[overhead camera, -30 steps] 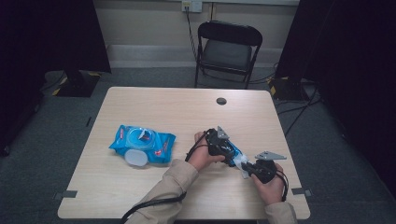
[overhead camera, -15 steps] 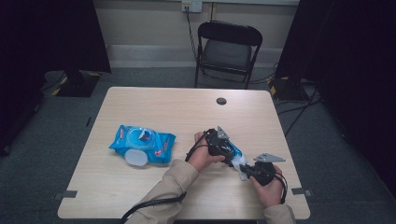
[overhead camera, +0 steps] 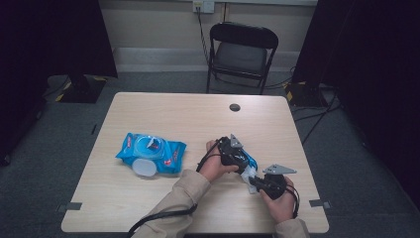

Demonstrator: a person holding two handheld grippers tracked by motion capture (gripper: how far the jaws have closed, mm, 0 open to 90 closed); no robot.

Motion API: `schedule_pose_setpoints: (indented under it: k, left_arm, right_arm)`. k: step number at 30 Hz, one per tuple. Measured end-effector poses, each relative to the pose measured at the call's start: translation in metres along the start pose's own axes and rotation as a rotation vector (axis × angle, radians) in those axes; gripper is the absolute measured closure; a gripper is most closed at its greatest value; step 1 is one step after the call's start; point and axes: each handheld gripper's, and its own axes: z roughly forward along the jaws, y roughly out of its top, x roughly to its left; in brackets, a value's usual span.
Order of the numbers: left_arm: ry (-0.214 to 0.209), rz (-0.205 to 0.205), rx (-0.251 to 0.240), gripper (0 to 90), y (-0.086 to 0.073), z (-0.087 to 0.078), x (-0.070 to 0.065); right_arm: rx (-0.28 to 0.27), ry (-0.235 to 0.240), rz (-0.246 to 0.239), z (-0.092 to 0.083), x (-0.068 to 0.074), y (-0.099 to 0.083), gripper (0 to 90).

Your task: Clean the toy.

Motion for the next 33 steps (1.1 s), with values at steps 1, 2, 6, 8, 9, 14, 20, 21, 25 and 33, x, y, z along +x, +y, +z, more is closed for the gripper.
schedule_pose_setpoints:
  k: [1, 2, 6, 8, 9, 14, 20, 21, 25, 33]
  left_arm:
    - [0.0, -0.002, -0.001, 3.5, 0.0, 0.0, 0.0]
    - [-0.002, -0.004, -0.003, 3.5, 0.0, 0.0, 0.0]
    - [-0.005, -0.003, -0.008, 3.5, -0.001, 0.0, 0.0]
    - [-0.008, -0.003, -0.009, 3.5, -0.001, 0.0, 0.0]
    - [-0.007, -0.003, -0.008, 3.5, -0.001, 0.0, 0.0]
    - [-0.009, 0.001, -0.004, 3.5, -0.001, 0.0, 0.001]
    - [-0.008, 0.001, -0.004, 3.4, 0.0, 0.0, 0.001]
    - [-0.008, -0.002, -0.006, 3.4, 0.0, 0.0, 0.001]
    - [-0.016, 0.004, 0.0, 3.4, -0.001, -0.001, 0.002]
    - [-0.019, 0.001, -0.007, 3.4, -0.001, -0.001, 0.002]
  right_arm:
    - [0.0, 0.001, -0.007, 0.001, 0.001, 0.0, 85.7]
    - [-0.001, 0.007, -0.007, 0.002, 0.003, 0.001, 85.6]
    - [-0.004, 0.076, -0.006, 0.005, 0.006, 0.002, 85.6]
    - [-0.004, 0.086, -0.008, 0.004, 0.007, 0.005, 85.6]
    - [-0.003, 0.094, -0.011, 0.002, 0.006, 0.006, 85.6]
    - [-0.014, 0.105, -0.009, -0.006, 0.0, 0.01, 85.6]
    - [-0.04, 0.104, 0.012, -0.021, -0.014, 0.016, 85.6]
    - [-0.045, 0.098, 0.016, -0.024, -0.017, 0.017, 85.5]
    - [-0.073, 0.07, 0.032, -0.033, -0.03, 0.026, 85.4]
    - [-0.099, 0.029, 0.054, -0.028, -0.052, 0.046, 85.3]
